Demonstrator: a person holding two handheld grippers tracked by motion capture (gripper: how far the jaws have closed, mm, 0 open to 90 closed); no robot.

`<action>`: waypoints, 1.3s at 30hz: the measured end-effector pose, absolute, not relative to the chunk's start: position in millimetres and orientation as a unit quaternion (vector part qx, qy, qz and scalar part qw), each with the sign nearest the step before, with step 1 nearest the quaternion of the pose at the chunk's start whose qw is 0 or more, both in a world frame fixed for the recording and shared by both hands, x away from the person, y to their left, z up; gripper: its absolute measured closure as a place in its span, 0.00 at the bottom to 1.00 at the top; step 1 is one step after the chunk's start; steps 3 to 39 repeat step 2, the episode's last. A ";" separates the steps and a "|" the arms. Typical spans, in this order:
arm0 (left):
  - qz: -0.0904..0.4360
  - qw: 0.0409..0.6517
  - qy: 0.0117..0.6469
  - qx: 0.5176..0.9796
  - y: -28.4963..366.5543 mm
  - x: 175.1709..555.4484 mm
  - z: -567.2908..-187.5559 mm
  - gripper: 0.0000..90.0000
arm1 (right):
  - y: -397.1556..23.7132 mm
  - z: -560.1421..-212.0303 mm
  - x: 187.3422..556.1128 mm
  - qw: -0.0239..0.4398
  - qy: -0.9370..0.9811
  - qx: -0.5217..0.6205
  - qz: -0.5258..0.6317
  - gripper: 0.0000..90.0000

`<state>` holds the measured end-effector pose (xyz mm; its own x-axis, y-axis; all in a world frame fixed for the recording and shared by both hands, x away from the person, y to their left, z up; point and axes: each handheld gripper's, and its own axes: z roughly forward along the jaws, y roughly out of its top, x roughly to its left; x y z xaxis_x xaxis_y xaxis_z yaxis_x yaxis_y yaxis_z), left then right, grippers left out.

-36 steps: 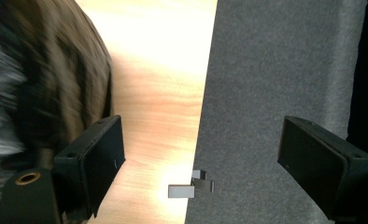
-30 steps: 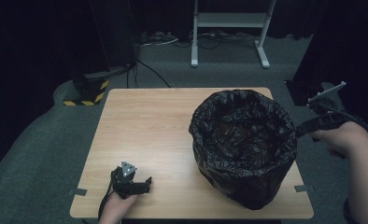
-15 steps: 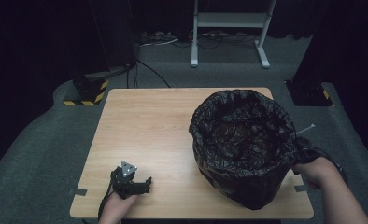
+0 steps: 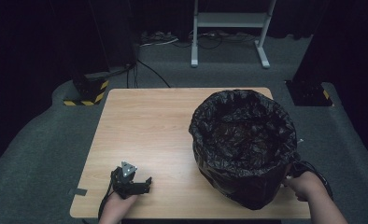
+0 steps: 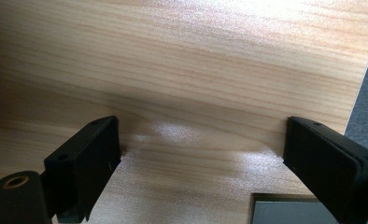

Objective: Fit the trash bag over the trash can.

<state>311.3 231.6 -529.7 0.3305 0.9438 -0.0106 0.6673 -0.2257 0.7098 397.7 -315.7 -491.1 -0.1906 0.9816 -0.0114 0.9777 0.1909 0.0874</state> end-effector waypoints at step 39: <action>0.219 0.317 0.535 0.752 231.6 311.6 -529.6 0.00 | -316.7 -490.5 397.2 0.034 0.774 0.631 0.030 0.11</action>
